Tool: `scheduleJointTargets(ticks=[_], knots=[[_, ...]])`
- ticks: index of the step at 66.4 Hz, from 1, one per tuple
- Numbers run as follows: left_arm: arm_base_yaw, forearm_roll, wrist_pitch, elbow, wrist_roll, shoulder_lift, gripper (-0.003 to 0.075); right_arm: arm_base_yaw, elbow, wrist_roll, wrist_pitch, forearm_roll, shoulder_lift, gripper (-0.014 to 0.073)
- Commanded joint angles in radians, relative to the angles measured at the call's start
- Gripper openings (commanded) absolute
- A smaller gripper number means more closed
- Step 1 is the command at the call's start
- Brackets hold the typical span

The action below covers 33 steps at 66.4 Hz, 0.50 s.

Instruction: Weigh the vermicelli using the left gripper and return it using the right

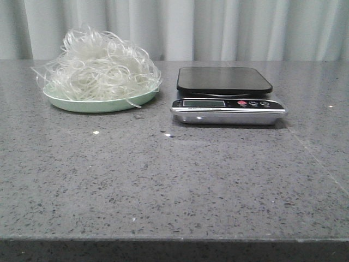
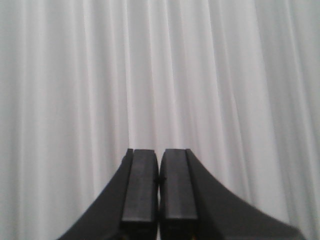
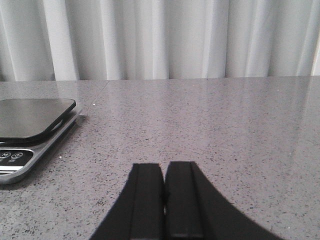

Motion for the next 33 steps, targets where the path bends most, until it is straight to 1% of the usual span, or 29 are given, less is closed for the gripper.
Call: scheduleJointTargets(ticks=[1,6,10,13,14,16,19,24,28,33], knots=[[-0.012,0.008,0.04,-0.169,-0.01,0.133,0.0138,-0.004,-0.008,0.0,-0.089,-0.01,-0.015,0.015],[-0.022,0.008,0.123,-0.263,-0.01,0.232,0.0146,-0.004,-0.008,0.0,-0.089,-0.01,-0.015,0.015],[-0.04,0.008,0.178,-0.316,-0.01,0.304,0.0193,-0.004,-0.008,0.0,-0.089,-0.01,-0.015,0.015],[-0.062,0.008,0.217,-0.351,-0.01,0.357,0.0251,-0.004,-0.008,0.0,-0.089,-0.01,-0.015,0.015],[-0.071,0.008,0.229,-0.369,-0.01,0.386,0.0291,-0.004,-0.008,0.0,-0.089,-0.01,-0.015,0.015],[-0.084,0.008,0.245,-0.38,-0.01,0.407,0.0323,-0.004,-0.008,0.0,-0.089,-0.01,-0.015,0.015],[-0.11,0.008,0.273,-0.41,0.001,0.462,0.0404,-0.004,-0.008,0.0,-0.089,-0.01,-0.015,0.015],[-0.141,0.008,0.285,-0.44,0.006,0.538,0.0486,-0.004,-0.008,0.0,-0.089,-0.01,-0.015,0.015],[-0.164,0.008,0.294,-0.458,0.006,0.589,0.0519,-0.004,-0.008,0.0,-0.089,-0.01,-0.015,0.015],[-0.187,0.004,0.317,-0.482,0.006,0.653,0.0537,-0.004,-0.008,0.0,-0.089,-0.01,-0.015,0.015]])
